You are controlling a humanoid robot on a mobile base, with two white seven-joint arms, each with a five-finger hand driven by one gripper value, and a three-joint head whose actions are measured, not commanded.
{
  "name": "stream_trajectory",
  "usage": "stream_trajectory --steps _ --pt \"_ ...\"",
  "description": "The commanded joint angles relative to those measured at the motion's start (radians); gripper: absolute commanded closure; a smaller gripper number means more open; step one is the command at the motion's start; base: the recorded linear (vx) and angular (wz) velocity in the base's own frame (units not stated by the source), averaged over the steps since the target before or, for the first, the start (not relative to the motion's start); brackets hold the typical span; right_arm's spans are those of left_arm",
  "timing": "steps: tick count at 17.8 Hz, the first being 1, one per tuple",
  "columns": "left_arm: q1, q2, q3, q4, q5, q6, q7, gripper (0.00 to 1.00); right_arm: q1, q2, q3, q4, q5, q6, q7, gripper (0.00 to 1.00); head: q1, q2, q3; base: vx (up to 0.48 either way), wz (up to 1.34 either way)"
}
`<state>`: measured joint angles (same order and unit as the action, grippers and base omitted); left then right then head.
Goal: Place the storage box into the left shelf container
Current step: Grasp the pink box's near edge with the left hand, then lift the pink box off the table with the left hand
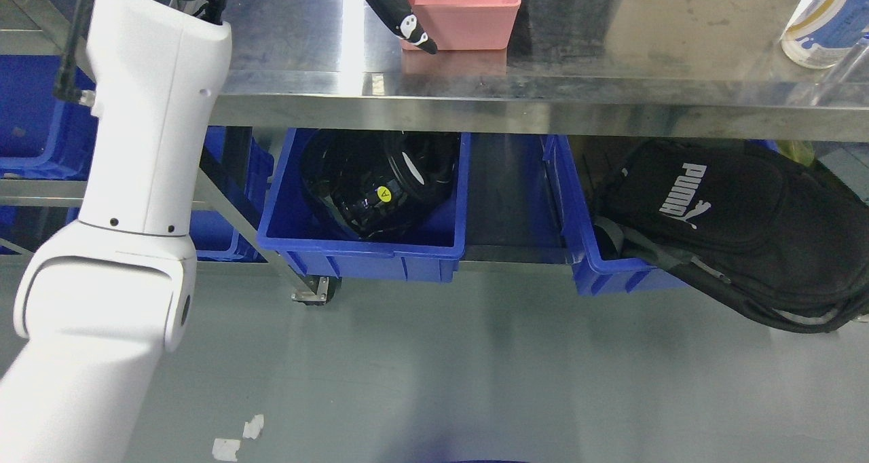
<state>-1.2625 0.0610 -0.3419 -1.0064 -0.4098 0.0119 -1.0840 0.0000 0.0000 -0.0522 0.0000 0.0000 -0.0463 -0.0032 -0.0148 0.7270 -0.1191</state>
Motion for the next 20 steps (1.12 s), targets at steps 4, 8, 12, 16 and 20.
stream_trajectory --steps 4,8,12,16,20 --pt "-0.029 -0.044 -0.040 0.246 -0.122 -0.010 0.001 0.16 -0.005 -0.017 0.000 -0.017 -0.021 -0.004 0.000 0.00 0.0000 0.000 0.000 0.000 0.00" --pt "-0.029 -0.044 0.030 0.246 -0.121 -0.078 0.000 0.44 -0.005 -0.017 0.000 -0.017 -0.021 -0.004 0.002 0.00 0.0000 0.000 0.000 0.002 0.04" --pt "-0.026 -0.044 0.161 0.242 -0.109 -0.177 -0.004 0.88 -0.005 -0.017 0.000 -0.017 -0.021 -0.003 0.002 0.00 0.0000 0.000 0.000 0.008 0.08" --pt "-0.021 -0.044 0.311 0.241 0.070 -0.202 0.003 1.00 -0.005 -0.017 0.000 -0.017 -0.021 -0.003 0.000 0.00 0.0000 0.000 0.000 0.000 0.00" --pt "0.029 -0.044 0.366 0.213 0.380 -0.202 0.004 1.00 -0.003 -0.017 0.000 -0.017 -0.021 -0.004 0.000 0.00 0.0000 0.000 0.000 0.001 -0.01"
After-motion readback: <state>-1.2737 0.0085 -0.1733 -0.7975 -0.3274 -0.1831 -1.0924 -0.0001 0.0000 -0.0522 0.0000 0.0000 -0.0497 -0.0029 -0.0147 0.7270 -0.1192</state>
